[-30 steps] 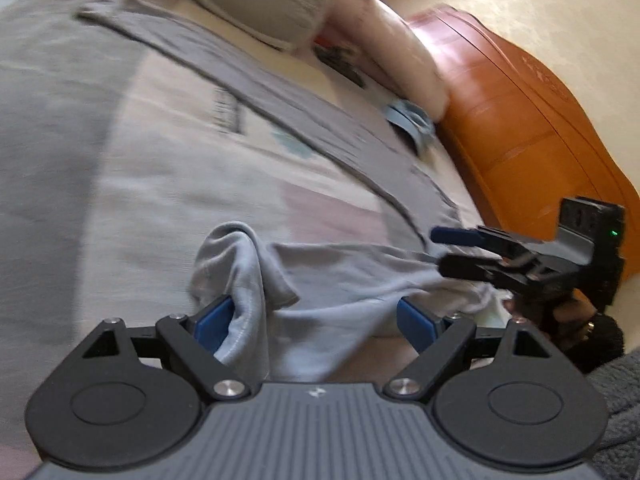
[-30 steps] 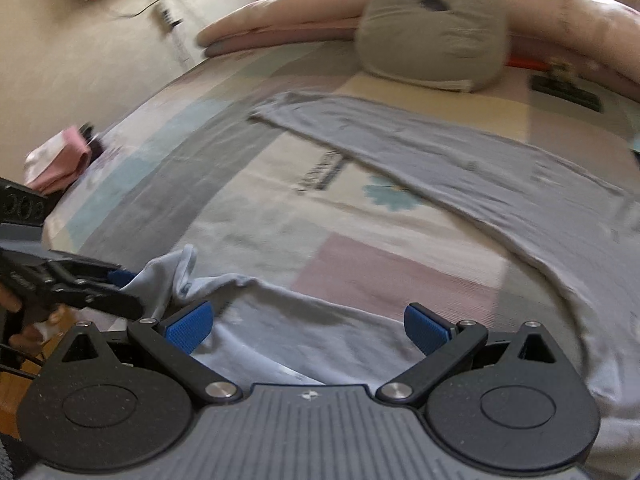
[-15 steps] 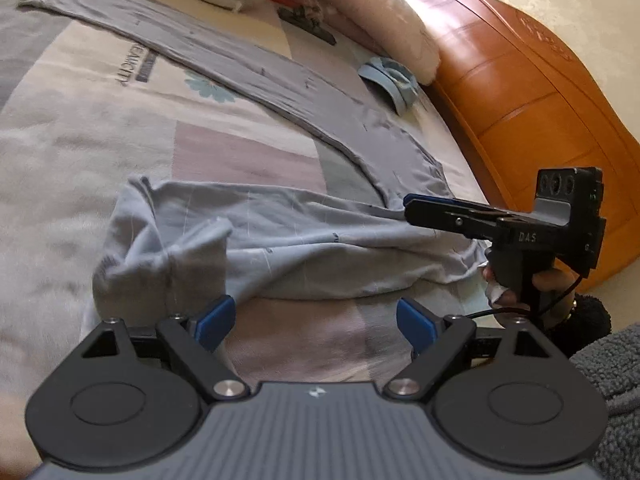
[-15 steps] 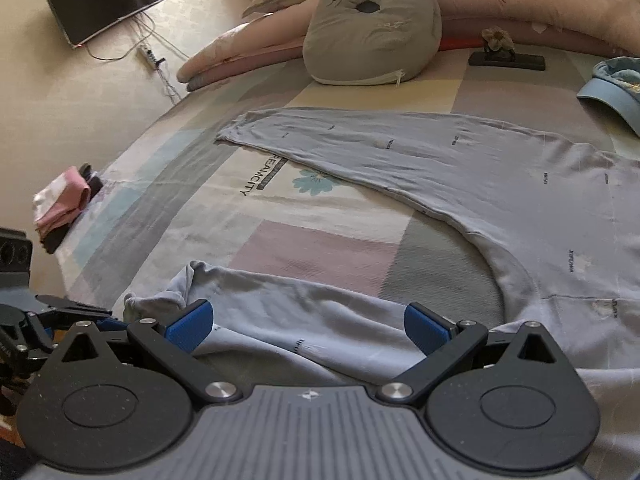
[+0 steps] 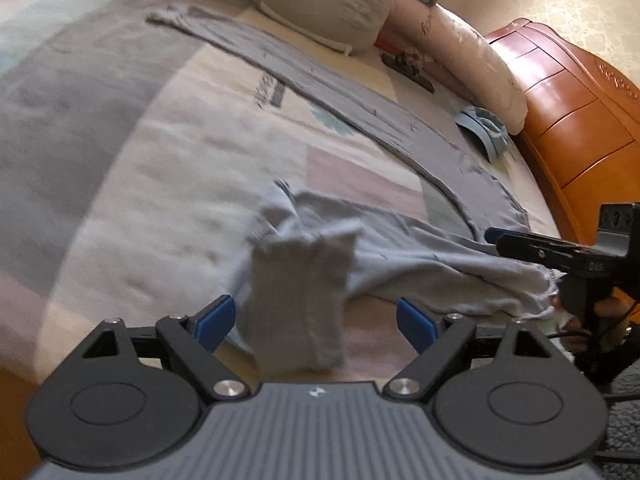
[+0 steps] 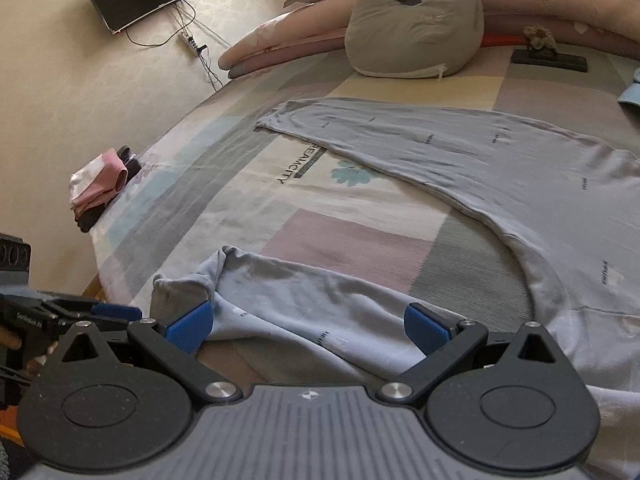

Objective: Fold clothes

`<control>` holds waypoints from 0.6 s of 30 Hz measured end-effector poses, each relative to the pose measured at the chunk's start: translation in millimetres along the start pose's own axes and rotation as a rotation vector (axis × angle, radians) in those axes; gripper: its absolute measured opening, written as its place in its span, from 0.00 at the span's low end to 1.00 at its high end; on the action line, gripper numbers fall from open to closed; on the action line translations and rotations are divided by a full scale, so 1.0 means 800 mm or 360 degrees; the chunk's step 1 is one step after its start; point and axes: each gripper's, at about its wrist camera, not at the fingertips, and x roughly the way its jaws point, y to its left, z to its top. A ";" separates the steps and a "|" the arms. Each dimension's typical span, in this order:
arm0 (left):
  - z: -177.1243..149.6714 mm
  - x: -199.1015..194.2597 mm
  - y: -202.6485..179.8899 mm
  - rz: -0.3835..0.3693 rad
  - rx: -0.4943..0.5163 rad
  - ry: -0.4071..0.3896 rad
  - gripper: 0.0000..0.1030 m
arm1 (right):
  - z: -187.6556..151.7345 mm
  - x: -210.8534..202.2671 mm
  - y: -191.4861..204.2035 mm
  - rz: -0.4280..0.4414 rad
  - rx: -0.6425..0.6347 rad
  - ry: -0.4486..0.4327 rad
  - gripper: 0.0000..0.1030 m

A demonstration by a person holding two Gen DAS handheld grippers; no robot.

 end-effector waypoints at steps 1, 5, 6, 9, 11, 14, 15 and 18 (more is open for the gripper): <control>0.005 0.003 0.004 0.0006 0.0039 -0.0008 0.85 | 0.001 0.003 0.004 -0.0007 0.0000 0.0004 1.00; 0.020 0.023 0.021 -0.0085 0.0114 0.0014 0.84 | 0.002 0.013 0.018 -0.0050 0.0006 0.0023 1.00; 0.023 0.029 0.024 -0.0126 0.0122 0.0027 0.83 | 0.001 0.015 0.021 -0.0068 0.0010 0.0031 1.00; 0.025 0.040 0.026 -0.0259 0.0160 0.0052 0.83 | 0.000 0.021 0.032 -0.0124 0.0018 0.0052 1.00; 0.021 0.035 0.025 -0.0338 0.0180 0.0036 0.83 | -0.002 0.022 0.038 -0.0157 0.0017 0.0063 1.00; 0.013 0.022 0.023 -0.0428 0.0166 0.0003 0.83 | 0.000 0.024 0.043 -0.0176 0.0021 0.0078 1.00; 0.011 0.018 0.023 -0.0452 0.0162 -0.0007 0.83 | 0.001 0.026 0.045 -0.0175 0.0018 0.0084 1.00; 0.001 0.010 0.023 -0.0527 0.0161 -0.0029 0.85 | 0.005 0.034 0.050 -0.0165 -0.0011 0.0109 1.00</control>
